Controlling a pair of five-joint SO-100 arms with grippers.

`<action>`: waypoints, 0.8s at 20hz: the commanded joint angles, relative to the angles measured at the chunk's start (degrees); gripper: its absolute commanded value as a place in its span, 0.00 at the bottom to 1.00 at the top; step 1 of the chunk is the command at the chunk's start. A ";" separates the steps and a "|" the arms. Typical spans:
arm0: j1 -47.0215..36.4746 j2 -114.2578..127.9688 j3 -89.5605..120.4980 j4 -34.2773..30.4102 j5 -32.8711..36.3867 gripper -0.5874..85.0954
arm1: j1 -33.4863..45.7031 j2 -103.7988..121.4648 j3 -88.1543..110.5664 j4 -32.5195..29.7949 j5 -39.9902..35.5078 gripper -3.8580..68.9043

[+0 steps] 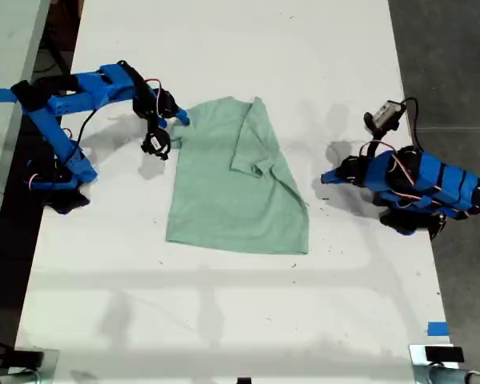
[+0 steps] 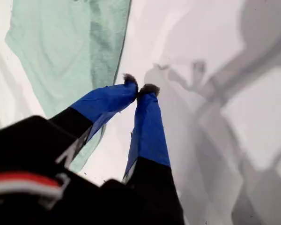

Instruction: Fold t shirt

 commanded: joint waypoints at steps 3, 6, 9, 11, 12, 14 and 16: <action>-0.79 -5.19 -2.20 -0.79 -2.20 0.22 | -0.53 0.18 4.13 -0.26 -0.97 0.11; -1.14 -10.81 -3.52 -0.88 -3.96 0.01 | -0.62 0.18 4.13 -0.26 -0.88 0.11; 0.00 -10.72 -5.36 2.11 -6.68 0.01 | -0.62 0.18 4.13 -0.26 -0.88 0.11; 0.79 -10.11 -8.44 6.77 -8.35 0.01 | -0.62 0.18 4.13 -0.26 -0.88 0.11; 1.23 -9.49 -10.46 9.49 -9.14 0.01 | -0.53 0.18 4.13 -0.26 -0.88 0.11; 2.64 -8.00 -16.44 14.68 -9.49 0.01 | -0.53 0.18 4.13 -0.26 -0.88 0.11; 4.57 -9.32 -26.89 21.09 -9.05 0.01 | -0.44 0.18 4.13 -0.26 -0.97 0.11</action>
